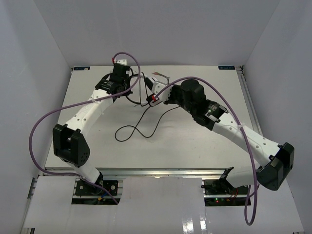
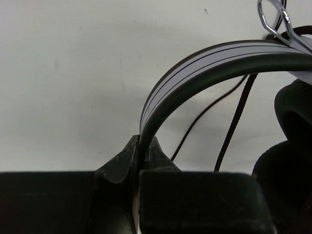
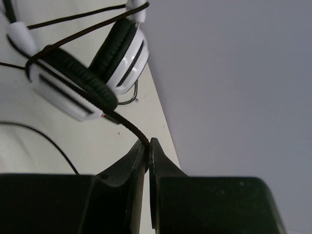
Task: Wrap the headphones
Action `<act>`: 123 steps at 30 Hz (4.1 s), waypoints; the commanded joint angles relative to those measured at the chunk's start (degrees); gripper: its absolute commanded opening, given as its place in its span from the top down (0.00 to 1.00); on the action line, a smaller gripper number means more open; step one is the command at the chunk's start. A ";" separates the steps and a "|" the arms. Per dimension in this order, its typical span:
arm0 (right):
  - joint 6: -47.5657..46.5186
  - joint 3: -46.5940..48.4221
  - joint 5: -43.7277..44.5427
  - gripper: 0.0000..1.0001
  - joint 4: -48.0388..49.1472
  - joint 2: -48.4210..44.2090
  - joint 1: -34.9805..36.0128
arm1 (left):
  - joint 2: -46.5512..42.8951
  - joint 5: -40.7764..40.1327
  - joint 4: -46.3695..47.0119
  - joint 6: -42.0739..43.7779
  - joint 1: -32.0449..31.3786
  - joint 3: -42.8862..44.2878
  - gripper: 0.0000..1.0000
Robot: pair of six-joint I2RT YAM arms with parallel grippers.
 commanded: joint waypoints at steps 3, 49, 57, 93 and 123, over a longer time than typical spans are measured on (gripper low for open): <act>-5.04 4.75 5.13 0.92 7.40 4.89 -1.34 | -7.29 3.47 4.30 9.13 -1.93 -4.15 1.00; 67.43 -5.91 -77.85 0.36 51.96 20.35 -26.18 | -17.44 37.10 2.24 5.57 -9.11 5.00 1.00; 96.64 -11.91 -79.30 0.33 92.95 30.69 -25.90 | -14.00 36.37 1.82 -0.21 -9.21 18.33 1.00; 71.33 -22.44 -29.77 0.05 42.30 14.69 -20.03 | -10.09 26.34 2.56 -6.47 -9.21 31.21 1.00; 84.75 -21.42 -61.15 0.11 77.23 22.38 -15.64 | -13.35 23.82 4.18 -9.24 -9.16 28.23 1.00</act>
